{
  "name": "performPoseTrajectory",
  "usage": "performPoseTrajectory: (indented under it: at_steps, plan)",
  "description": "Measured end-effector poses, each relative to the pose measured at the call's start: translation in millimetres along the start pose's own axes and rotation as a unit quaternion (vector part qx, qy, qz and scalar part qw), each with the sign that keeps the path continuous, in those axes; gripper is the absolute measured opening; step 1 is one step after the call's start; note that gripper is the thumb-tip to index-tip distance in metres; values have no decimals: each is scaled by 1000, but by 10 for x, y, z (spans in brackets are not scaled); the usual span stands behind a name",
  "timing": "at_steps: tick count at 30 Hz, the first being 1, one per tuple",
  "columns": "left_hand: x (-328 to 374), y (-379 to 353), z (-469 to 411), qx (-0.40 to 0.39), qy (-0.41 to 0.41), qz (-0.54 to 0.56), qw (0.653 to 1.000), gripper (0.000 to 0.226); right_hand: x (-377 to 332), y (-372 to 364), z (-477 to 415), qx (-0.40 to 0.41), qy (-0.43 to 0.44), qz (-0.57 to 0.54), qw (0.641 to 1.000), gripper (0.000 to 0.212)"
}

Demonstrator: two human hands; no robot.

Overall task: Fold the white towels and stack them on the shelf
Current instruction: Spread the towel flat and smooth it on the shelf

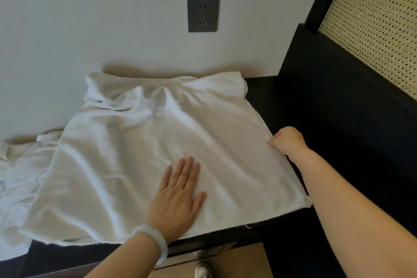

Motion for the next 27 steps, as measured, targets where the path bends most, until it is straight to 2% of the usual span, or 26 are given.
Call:
performPoseTrajectory:
  at_steps: [4,7,9,10,11,12,13,15,16,17,19,21,22,23,25,27]
  plan:
    - [0,-4,0,-3,1,3,1000,69,72,71,-75,39,-9,-35,999,9]
    - [5,2,4,-4,-3,0,1000,68,158,75,-101,39,-43,-49,997,15]
    - [9,4,2,-6,-4,-4,1000,69,185,47,-83,30,-32,-14,999,25]
    - [4,5,-2,-7,-4,-3,1000,69,184,56,-14,73,-5,33,997,31]
    - [-1,7,-4,-8,-3,0,1000,69,175,68,77,151,46,75,985,38]
    - [-3,6,-3,-11,0,1,1000,69,156,40,223,222,121,88,964,44]
    - [-4,4,-3,-15,3,1,1000,69,131,-61,408,237,212,90,944,50]
    - [-3,2,-1,-22,8,4,1000,70,167,-433,704,127,352,157,914,59]
    - [7,6,-10,-25,5,4,1000,70,288,-550,750,68,353,197,912,58]
    - [24,13,-31,-27,-1,7,1000,69,440,-549,706,38,313,212,925,56]
    - [63,62,-61,-42,-17,35,998,67,667,-343,570,36,206,231,950,57]
    - [74,148,-25,-37,-23,56,997,63,662,-96,539,60,102,319,940,59]
    - [47,199,30,-19,-10,46,999,61,549,-33,597,87,83,347,930,59]
    - [-9,249,114,2,17,29,999,61,361,-37,707,128,102,342,926,58]
    - [-178,314,315,29,88,-2,996,61,-159,-276,1096,174,245,237,924,60]
    - [-387,323,506,15,160,-19,987,62,-693,-746,1579,111,397,154,898,62]
Point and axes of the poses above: each hand's wrist, its own z-axis away from the middle knuckle, its own y-axis out of the back of the hand, x = y × z, the point moved 5 cm from there along -z, towards the middle knuckle, and after that the axes turned 4 degrees about z, right-handed, at the moved point
